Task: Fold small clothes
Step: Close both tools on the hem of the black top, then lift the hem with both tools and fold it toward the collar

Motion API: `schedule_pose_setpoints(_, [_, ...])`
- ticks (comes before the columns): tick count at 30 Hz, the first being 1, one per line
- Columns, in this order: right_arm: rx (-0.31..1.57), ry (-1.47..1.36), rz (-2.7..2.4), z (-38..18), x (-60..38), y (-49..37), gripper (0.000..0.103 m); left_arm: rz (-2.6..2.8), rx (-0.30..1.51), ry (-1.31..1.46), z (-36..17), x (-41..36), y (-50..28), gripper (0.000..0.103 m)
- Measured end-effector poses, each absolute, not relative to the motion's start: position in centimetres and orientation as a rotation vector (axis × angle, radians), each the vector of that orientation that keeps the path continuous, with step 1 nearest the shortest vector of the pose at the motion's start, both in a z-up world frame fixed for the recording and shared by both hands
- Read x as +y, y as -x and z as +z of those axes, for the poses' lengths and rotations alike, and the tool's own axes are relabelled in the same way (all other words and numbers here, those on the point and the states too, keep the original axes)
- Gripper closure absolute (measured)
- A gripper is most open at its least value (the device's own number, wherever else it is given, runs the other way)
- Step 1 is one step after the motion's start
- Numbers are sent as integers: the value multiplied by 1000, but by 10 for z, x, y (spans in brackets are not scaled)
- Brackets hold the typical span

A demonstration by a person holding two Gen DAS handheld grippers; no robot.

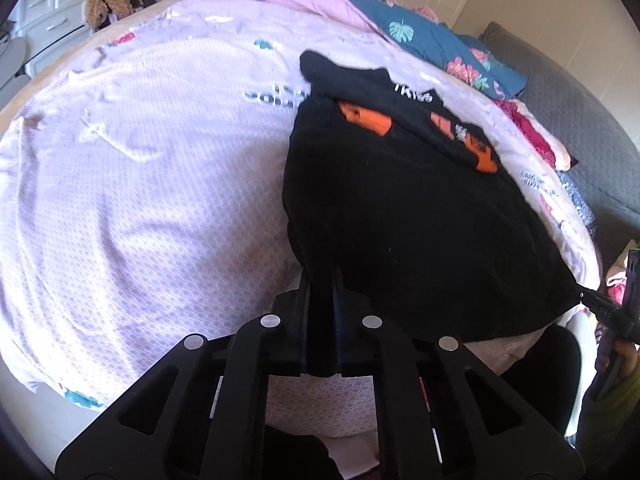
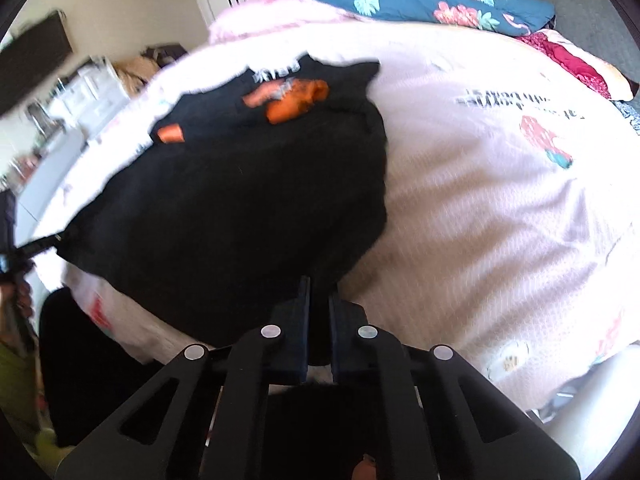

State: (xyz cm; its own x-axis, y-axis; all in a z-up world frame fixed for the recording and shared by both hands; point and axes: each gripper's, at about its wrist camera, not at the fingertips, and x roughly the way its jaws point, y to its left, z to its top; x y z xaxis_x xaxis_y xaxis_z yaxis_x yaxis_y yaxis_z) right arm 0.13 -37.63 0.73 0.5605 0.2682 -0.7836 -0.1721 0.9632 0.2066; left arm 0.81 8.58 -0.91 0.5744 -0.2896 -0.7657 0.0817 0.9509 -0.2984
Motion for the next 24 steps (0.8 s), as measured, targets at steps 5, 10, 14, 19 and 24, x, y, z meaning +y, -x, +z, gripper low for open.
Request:
schedule_pose_setpoints(5, [850,-129,283,33,-376,-6,96,-231,897,263,7,90,-11,100])
schedule_pose_setpoints(10, [775,-173,266,53,-384,-13,96,-238,863,274,20,89,-19,100])
schedule_pose_setpoints(14, [729,-207,240,63,-393,-18,96,-239,833,285,30,91,-25,100])
schedule_pose_setpoints(19, [693,-246,206,72,-401,-24,96,-231,796,317,43,96,-35,100])
schedule_pose_setpoints(24, [667,-253,187,80,-402,-30,96,-229,755,316,54,95,-42,100])
